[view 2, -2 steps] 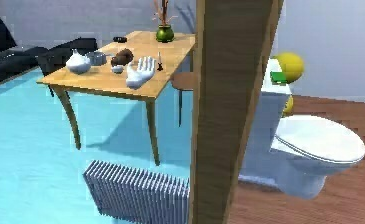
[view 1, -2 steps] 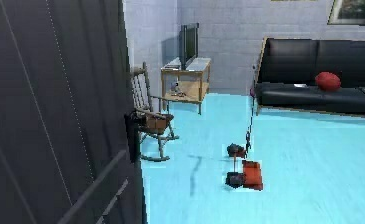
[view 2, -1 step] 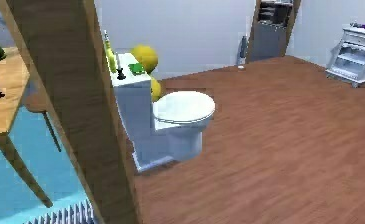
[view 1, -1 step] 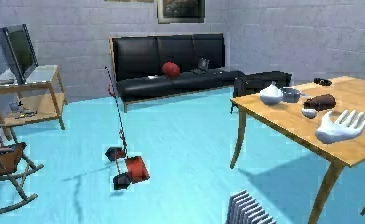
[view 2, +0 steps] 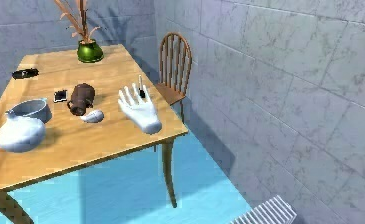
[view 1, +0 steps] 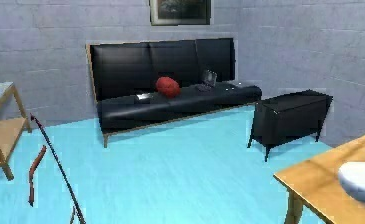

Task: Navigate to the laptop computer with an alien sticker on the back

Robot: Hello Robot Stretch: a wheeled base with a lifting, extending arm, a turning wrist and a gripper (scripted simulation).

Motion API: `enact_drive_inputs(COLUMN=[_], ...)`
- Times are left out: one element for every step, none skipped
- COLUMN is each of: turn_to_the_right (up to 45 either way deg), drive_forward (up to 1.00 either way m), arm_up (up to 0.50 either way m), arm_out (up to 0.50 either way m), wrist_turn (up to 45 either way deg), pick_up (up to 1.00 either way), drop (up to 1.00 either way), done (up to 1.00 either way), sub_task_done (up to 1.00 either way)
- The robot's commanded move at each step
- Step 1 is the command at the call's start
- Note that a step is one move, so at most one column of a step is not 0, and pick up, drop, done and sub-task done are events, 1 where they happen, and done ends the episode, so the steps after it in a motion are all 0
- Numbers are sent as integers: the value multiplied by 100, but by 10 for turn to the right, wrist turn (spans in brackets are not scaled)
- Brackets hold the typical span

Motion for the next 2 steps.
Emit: enact_drive_inputs(turn_to_the_right=[60,0], drive_forward=[0,100], arm_up=[0,0], arm_out=[0,0], wrist_turn=[0,0], pick_up=[0,0], drop=[0,0], done=[0,0], sub_task_done=[0,0])
